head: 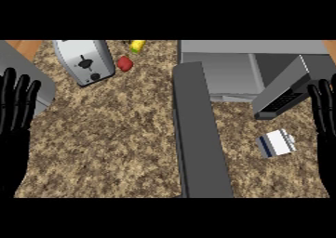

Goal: Pick up the milk, place it into the microwave and close the microwave

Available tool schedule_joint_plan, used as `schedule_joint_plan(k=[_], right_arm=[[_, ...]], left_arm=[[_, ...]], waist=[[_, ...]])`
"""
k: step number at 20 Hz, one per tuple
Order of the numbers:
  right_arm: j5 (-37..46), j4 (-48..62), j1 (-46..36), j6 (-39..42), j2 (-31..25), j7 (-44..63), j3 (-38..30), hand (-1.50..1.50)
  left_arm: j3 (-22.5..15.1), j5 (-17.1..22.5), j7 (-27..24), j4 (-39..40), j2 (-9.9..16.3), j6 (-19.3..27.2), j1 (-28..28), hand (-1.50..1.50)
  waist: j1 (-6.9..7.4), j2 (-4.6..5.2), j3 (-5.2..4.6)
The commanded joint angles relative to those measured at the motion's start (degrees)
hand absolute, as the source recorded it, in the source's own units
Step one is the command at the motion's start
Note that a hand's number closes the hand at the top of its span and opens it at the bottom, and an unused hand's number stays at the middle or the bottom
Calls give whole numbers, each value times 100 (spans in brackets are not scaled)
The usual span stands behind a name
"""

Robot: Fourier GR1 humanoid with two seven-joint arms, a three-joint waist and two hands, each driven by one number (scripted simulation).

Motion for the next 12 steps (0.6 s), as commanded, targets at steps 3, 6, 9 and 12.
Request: schedule_joint_plan(k=[3,6,9,12], right_arm=[[-578,215,-137,419,-516,178,-862,-150],[-1064,415,449,1024,-880,-391,-1485,-150],[-1827,104,687,1423,-829,-33,-1335,-150],[-1922,-218,704,1280,-869,391,-1553,-150]], left_arm=[[435,394,-3,42,233,-337,339,-150],[-68,-80,-86,100,-126,-80,378,-150],[135,1185,262,-56,-356,-346,656,-150],[-44,1208,182,-817,-428,-517,1598,-150]], waist=[[-20,-169,61],[-53,-170,64],[-57,-182,61],[-13,-189,59]])
